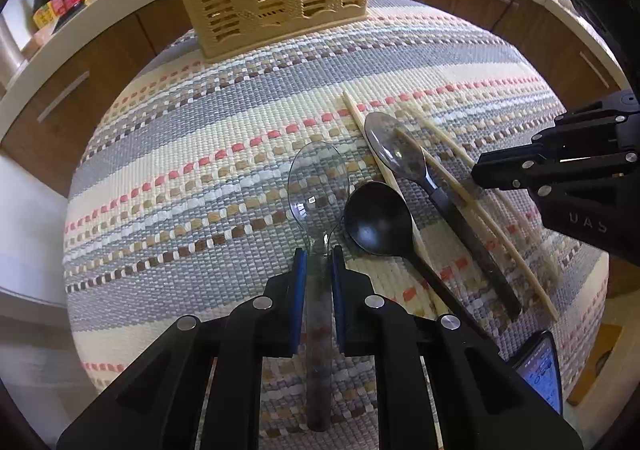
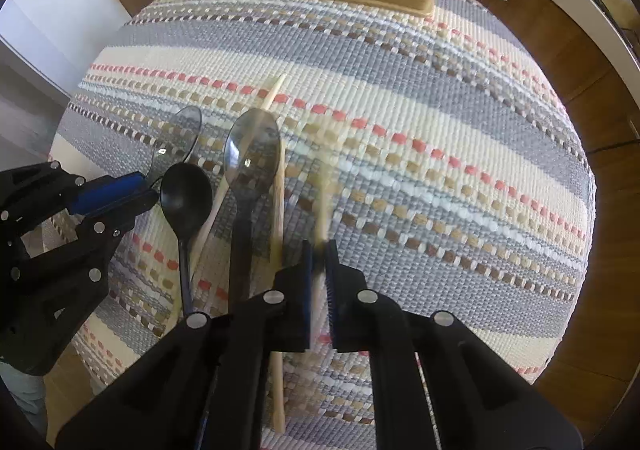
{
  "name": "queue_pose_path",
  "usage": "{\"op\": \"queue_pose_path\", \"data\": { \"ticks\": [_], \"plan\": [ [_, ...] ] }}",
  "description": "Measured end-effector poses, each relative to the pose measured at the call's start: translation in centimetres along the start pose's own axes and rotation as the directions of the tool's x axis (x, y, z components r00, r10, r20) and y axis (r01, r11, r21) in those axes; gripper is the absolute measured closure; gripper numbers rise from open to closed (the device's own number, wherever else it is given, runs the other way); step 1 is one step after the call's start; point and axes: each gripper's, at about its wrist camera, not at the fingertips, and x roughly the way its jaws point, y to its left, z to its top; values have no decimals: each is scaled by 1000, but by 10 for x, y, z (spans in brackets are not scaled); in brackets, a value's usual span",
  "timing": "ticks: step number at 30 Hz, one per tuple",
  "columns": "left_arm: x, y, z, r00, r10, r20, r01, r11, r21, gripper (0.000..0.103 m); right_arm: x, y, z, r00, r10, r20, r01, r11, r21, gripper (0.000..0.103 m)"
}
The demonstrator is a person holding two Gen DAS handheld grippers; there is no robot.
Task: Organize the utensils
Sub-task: 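Grasp a clear spoon with the left tool while the right tool grasps a wooden chopstick, then lift the clear spoon and chopstick over the tan caddy and release them inside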
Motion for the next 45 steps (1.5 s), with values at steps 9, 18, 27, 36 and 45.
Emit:
{"op": "queue_pose_path", "data": {
  "ticks": [9, 18, 27, 36, 45],
  "plan": [
    [-34, 22, -2, 991, -30, 130, 38, 998, -55, 93, -25, -22, 2, 997, 21, 70, -22, 1000, 4, 99],
    [-81, 39, 17, 959, -29, 282, 56, 995, -87, 93, -77, -31, 10, 978, 42, 206, -36, 999, -29, 99],
    [-164, 77, 68, 843, -19, 538, 107, 985, -133, 93, -159, -30, 38, 886, 57, 460, -40, 998, -46, 99],
    [-196, 96, 131, 712, -31, 701, 169, 977, -128, 93, -215, -33, 84, 719, 61, 692, -67, 998, -18, 99],
    [-177, 113, 179, 635, -85, 768, 244, 965, -95, 93, -237, -71, 144, 594, 86, 800, -187, 982, 33, 99]
  ]
}}
